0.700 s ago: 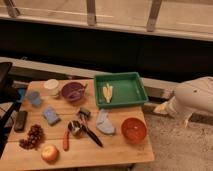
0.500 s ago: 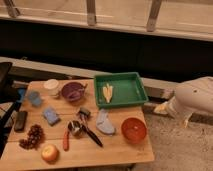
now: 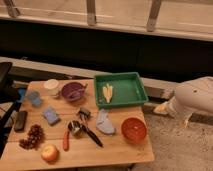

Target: Place grapes in paper cup

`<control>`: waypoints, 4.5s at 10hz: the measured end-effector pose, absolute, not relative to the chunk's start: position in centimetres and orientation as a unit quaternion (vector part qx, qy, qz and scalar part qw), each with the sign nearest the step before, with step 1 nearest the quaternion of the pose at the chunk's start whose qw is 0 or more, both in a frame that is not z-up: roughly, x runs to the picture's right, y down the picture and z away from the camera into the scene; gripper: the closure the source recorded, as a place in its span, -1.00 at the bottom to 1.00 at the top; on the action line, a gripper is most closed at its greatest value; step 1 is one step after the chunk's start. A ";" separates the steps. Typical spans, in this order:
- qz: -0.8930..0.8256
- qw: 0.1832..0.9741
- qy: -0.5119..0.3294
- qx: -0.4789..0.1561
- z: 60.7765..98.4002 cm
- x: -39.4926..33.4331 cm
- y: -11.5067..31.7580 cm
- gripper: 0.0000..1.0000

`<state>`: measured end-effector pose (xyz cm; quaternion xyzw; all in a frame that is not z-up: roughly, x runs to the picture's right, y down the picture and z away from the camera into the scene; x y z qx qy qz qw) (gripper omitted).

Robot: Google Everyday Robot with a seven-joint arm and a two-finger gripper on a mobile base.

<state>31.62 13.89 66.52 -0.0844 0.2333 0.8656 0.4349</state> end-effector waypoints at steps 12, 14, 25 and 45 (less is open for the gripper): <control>0.804 0.549 0.179 -0.142 67.6 16.6 9.4 -0.60; 0.780 0.581 0.166 -0.160 67.8 12.2 8.9 -0.60; 0.712 0.656 0.131 -0.213 67.3 4.0 8.6 -0.60; 0.572 0.737 -0.002 -0.359 71.4 -28.7 10.4 -0.60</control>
